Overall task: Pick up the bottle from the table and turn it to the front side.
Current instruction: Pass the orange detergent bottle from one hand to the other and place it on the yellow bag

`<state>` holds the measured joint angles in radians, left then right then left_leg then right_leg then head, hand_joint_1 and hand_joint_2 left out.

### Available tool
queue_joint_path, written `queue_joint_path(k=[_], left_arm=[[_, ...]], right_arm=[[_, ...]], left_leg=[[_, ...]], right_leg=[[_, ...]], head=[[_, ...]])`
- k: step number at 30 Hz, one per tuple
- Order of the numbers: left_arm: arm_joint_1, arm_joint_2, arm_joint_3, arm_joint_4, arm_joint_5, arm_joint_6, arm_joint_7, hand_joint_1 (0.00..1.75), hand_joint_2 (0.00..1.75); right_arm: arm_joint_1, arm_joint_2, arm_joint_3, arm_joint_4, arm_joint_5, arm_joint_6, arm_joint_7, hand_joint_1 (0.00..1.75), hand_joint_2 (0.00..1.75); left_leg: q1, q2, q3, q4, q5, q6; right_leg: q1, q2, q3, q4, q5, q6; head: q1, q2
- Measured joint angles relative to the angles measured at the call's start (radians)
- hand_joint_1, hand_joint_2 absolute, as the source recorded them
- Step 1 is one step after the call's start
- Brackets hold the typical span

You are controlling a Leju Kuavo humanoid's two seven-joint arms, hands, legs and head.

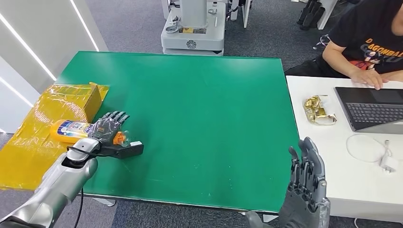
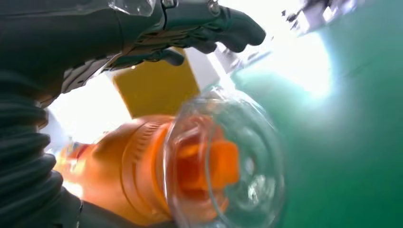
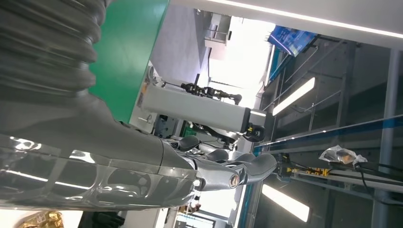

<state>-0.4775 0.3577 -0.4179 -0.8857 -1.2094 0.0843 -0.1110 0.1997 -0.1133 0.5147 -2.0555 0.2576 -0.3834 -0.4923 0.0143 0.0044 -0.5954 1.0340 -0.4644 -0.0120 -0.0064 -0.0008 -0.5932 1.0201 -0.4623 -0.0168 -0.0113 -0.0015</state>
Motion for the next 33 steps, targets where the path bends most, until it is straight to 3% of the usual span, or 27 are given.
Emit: queue_joint_path(k=[13,16,21,25,29,33], left_arm=[[0.095,0.151,0.010,-0.310,0.047,0.022,-0.050,0.00,1.75],[0.108,0.169,0.019,-0.348,0.071,0.038,-0.058,0.00,1.75],[0.134,0.176,0.038,-0.432,0.192,0.149,-0.091,0.00,1.75],[0.145,0.142,0.045,-0.513,0.332,0.245,-0.138,0.00,1.75],[0.160,0.052,0.046,-0.591,0.551,0.327,-0.202,0.00,1.75],[0.195,-0.070,0.039,-0.674,0.992,0.350,-0.353,0.00,1.75]], right_arm=[[0.026,-0.011,0.000,-0.021,-0.030,-0.007,0.010,0.00,1.75],[0.030,-0.014,0.000,-0.024,-0.028,-0.012,0.010,0.00,1.75],[0.036,-0.018,0.001,-0.033,-0.019,-0.030,0.022,0.00,1.75],[0.037,-0.022,0.002,-0.037,-0.013,-0.041,0.024,0.00,1.75],[0.038,-0.028,0.008,-0.038,-0.007,-0.061,0.026,0.00,1.75],[0.041,-0.039,0.024,-0.038,-0.008,-0.114,0.024,0.00,1.75]], left_leg=[[0.000,0.000,-0.001,0.000,0.000,0.000],[0.000,0.000,-0.001,0.000,0.000,0.000],[0.000,0.000,-0.001,0.000,0.000,0.000],[0.000,-0.001,-0.001,0.000,0.000,0.000],[-0.001,-0.001,-0.001,0.000,0.000,0.000],[-0.002,-0.001,-0.001,0.000,-0.001,0.001]], right_leg=[[0.000,0.000,-0.001,0.000,-0.001,0.000],[0.000,0.000,-0.001,0.000,-0.001,0.000],[0.000,0.000,-0.001,0.000,-0.001,0.000],[0.000,-0.001,-0.001,-0.001,-0.001,0.000],[0.000,-0.001,0.000,-0.001,0.000,0.000],[-0.001,-0.001,0.000,-0.002,0.000,0.000]], head=[[0.000,0.000],[0.000,0.000],[0.000,0.000],[0.000,0.000],[0.000,0.000],[0.000,0.000]])
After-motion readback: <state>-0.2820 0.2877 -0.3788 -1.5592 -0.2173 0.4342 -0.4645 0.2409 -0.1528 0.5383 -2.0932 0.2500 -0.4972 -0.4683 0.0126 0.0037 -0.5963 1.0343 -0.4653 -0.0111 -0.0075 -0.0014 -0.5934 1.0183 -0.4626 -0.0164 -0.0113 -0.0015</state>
